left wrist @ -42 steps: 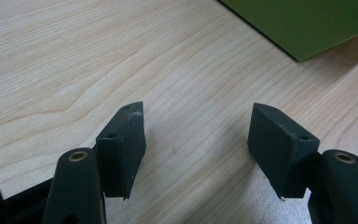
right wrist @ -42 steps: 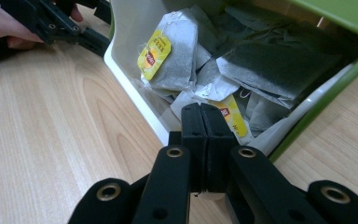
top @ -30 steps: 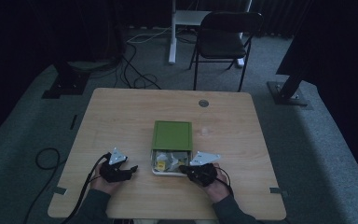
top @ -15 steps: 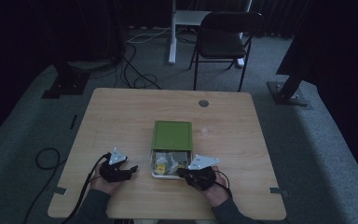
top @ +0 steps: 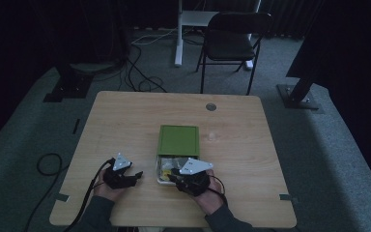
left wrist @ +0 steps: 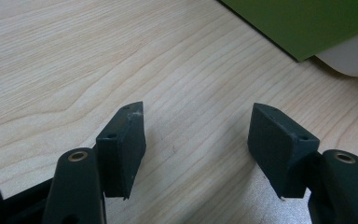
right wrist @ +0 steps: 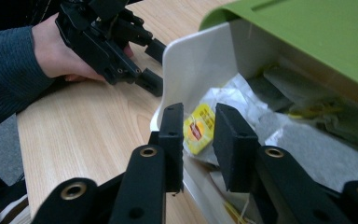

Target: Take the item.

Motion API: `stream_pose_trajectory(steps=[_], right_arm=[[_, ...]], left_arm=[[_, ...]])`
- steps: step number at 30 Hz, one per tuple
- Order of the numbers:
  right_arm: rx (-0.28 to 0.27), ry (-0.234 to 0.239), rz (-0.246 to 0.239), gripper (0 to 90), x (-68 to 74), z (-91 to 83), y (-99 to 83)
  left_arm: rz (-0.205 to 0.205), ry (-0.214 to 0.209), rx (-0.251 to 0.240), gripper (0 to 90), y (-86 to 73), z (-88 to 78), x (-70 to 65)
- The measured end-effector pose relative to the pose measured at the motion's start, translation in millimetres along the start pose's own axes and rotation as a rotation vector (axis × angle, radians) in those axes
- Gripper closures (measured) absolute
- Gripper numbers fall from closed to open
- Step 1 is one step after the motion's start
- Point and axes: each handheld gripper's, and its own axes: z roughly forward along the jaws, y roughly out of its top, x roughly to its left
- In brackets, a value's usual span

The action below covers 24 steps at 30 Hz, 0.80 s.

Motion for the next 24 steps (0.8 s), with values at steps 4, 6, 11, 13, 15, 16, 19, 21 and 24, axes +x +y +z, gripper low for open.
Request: stream_pose_trajectory(steps=[4, 6, 11, 13, 15, 16, 19, 21, 24], right_arm=[[0.008, -0.019, 0.008, 66.9, 1.8, 2.7, 3.8], [0.013, -0.038, 0.009, 64.6, 2.8, 3.9, 6.1], [0.019, -0.071, 0.010, 59.6, 4.9, 7.2, 11.6], [0.025, -0.082, 0.010, 59.1, 4.9, 8.0, 12.5], [0.032, -0.112, 0.009, 58.1, 5.5, 10.7, 14.3], [0.033, -0.115, 0.008, 57.9, 5.6, 11.2, 14.7], [0.039, -0.127, 0.010, 57.9, 6.2, 12.8, 15.4], [0.046, -0.146, 0.017, 56.8, 6.5, 16.1, 15.8], [0.049, -0.158, 0.021, 56.3, 6.8, 19.0, 15.6]], left_arm=[[0.000, 0.000, -0.001, 37.8, 0.0, 0.0, 0.0], [-0.001, 0.000, -0.001, 37.8, 0.0, 0.1, -0.1], [0.000, 0.000, 0.000, 37.8, 0.0, 0.0, 0.0], [0.000, 0.000, 0.001, 37.8, 0.0, 0.0, 0.0], [0.000, 0.000, 0.000, 37.8, 0.0, 0.0, 0.0], [0.000, 0.000, 0.000, 37.8, 0.0, 0.0, 0.0], [0.000, 0.000, 0.000, 37.8, 0.0, 0.0, 0.0], [0.000, 0.000, 0.000, 37.8, 0.0, 0.0, 0.0], [0.000, 0.000, 0.000, 37.8, 0.0, 0.0, 0.0]])
